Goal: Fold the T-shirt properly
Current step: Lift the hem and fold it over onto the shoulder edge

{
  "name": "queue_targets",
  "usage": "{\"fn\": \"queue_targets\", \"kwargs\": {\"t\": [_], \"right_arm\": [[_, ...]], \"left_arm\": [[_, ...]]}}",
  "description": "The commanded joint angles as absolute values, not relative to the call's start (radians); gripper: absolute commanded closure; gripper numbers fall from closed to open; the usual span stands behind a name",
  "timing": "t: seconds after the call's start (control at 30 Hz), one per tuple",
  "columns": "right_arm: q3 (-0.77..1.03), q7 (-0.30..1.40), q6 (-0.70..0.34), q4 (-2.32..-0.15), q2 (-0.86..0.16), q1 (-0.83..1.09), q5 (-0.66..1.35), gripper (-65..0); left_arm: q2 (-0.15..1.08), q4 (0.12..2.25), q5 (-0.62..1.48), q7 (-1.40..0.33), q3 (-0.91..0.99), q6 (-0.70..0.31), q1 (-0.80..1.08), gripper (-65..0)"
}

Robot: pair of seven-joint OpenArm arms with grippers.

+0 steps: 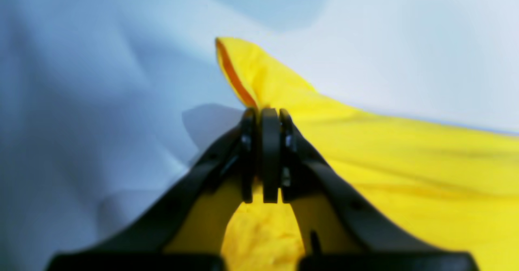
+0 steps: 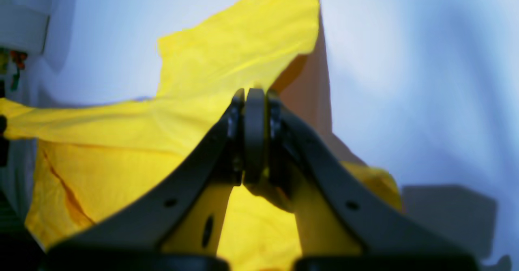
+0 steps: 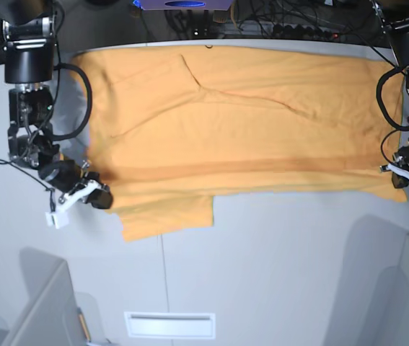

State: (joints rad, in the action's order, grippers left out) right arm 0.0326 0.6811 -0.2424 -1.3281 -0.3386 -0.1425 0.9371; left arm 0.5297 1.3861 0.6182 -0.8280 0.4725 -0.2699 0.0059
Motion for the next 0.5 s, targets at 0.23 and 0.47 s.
{"fn": "queue_targets", "kwargs": {"t": [0.23,0.47], "right_arm": [[0.185,0.796,-0.246,-1.531,-0.326,-0.033,0.955,0.0],[0.262,0.82,-0.246,-1.682,-0.252,0.125,0.955,0.0]], "left_arm": [[0.559,1.532,0.625,-0.846,0.516,-0.272,0.101,0.0],[0.564,1.546,0.619,-0.894,0.518,-0.272,0.134,0.0]]}}
